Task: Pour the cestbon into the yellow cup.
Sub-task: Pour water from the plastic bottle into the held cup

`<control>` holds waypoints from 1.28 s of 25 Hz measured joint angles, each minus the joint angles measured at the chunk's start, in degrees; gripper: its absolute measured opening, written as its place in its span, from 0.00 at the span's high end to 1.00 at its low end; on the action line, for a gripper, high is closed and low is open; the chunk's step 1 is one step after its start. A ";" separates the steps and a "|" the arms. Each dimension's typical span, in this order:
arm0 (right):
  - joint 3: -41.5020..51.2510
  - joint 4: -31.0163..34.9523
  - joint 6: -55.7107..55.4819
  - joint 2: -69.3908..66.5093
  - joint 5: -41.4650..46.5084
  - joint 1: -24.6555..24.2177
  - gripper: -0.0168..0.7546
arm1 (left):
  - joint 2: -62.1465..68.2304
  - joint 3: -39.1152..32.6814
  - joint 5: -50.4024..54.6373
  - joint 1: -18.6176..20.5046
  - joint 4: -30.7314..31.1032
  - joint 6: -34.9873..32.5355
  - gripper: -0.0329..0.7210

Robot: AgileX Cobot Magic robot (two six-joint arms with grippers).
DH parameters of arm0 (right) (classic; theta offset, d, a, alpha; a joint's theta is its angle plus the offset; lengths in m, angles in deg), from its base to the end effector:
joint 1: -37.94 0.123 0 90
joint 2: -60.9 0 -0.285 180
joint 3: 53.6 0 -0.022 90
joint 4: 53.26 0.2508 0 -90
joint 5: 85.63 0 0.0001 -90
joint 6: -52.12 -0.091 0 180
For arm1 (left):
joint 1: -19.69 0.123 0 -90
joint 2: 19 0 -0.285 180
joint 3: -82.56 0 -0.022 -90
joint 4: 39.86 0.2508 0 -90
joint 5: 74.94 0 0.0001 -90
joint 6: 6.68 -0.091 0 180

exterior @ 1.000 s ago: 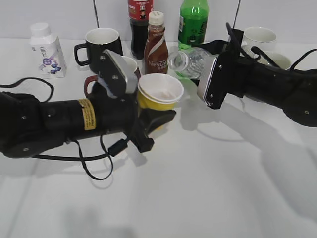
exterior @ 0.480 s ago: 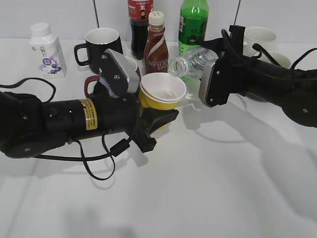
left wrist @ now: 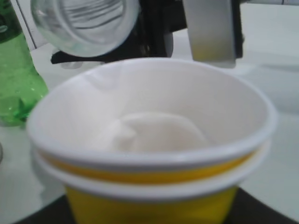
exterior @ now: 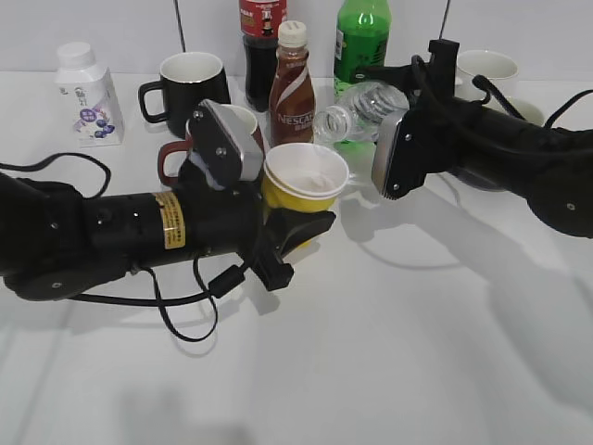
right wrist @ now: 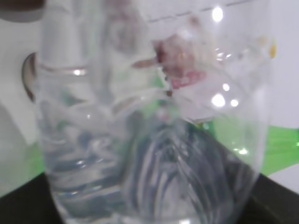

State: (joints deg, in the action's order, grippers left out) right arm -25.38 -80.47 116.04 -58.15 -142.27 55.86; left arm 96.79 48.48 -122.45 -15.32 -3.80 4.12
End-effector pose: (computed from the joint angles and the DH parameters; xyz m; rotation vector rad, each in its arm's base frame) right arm 0.3475 0.1489 0.1674 -1.4244 0.8444 -0.5052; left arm 0.2613 -0.2312 0.1477 1.0846 1.5755 -0.6564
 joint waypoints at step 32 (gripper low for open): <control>0.00 0.05 11.39 0.00 -5.68 0.00 0.37 | 0.27 0.58 0.12 0.00 2.14 0.00 0.51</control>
State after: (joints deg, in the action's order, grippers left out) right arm -25.38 -80.42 127.43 -58.15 -147.95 55.86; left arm 97.06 49.06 -122.33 -15.32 -1.66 4.12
